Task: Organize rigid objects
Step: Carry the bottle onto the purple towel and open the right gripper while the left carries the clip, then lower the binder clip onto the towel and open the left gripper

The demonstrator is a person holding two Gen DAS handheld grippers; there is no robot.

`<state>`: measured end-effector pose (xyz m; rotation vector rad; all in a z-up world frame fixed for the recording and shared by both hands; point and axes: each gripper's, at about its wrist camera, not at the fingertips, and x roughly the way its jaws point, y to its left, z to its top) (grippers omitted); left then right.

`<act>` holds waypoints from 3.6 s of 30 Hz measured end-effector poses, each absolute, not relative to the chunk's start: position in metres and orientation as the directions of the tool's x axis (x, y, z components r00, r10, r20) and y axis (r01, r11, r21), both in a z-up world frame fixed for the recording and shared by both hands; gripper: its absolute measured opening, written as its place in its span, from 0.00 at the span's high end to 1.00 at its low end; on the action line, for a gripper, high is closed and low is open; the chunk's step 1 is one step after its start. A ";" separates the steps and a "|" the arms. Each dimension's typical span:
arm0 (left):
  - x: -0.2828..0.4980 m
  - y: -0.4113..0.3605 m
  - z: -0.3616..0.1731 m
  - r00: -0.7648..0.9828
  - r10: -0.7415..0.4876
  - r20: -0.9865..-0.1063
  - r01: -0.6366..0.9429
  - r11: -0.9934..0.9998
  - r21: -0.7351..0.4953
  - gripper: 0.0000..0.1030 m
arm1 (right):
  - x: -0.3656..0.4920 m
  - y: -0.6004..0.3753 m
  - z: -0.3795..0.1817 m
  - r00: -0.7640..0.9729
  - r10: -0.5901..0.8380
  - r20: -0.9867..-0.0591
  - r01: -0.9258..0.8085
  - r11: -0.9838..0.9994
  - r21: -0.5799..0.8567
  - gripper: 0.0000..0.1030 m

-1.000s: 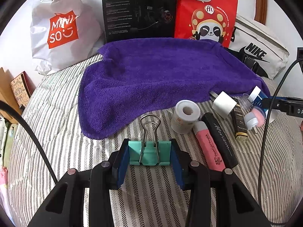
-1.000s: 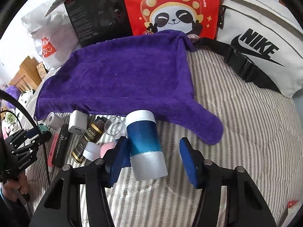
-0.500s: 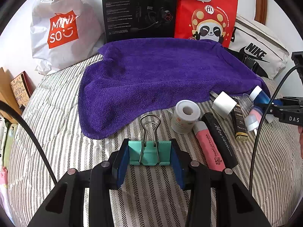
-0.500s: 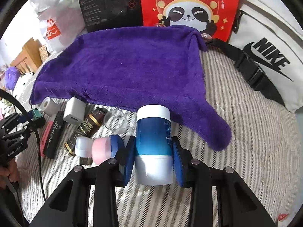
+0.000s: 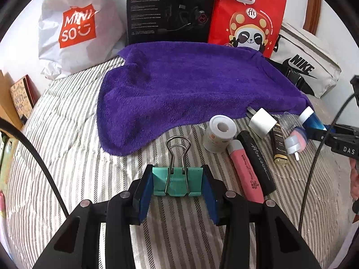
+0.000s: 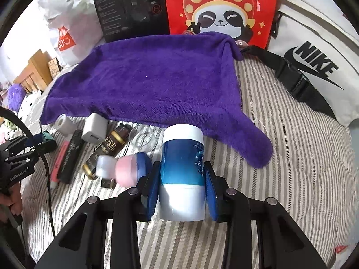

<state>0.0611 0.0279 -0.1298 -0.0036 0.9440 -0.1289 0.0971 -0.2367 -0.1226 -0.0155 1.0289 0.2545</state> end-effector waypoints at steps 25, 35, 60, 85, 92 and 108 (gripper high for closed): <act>0.069 0.051 -0.059 0.647 -0.197 -0.736 0.146 0.980 -0.134 0.62 | 0.107 -0.235 -0.067 0.556 0.234 -0.798 -0.242 0.964 0.114 0.65; 0.110 0.062 -0.056 0.655 -0.180 -0.734 0.108 0.984 -0.144 0.62 | 0.149 -0.236 -0.064 0.563 0.230 -0.794 -0.239 0.965 0.110 0.65; 0.146 0.074 -0.084 0.611 -0.197 -0.767 0.084 0.979 -0.184 0.62 | 0.299 -0.209 -0.132 0.462 0.144 -0.875 -0.197 0.979 0.058 0.64; 0.196 0.039 -0.088 0.635 -0.197 -0.747 0.082 0.979 -0.188 0.62 | 0.190 -0.233 -0.083 0.581 0.271 -0.767 -0.260 0.955 0.141 0.31; 0.245 0.025 -0.102 0.630 -0.140 -0.764 0.044 0.988 -0.145 0.62 | 0.168 -0.225 -0.085 0.597 0.317 -0.737 -0.332 0.934 0.133 0.30; 0.287 0.007 -0.126 0.530 0.016 -0.848 0.008 1.000 0.025 0.62 | 0.151 -0.230 -0.090 0.610 0.389 -0.690 -0.358 0.913 0.199 0.30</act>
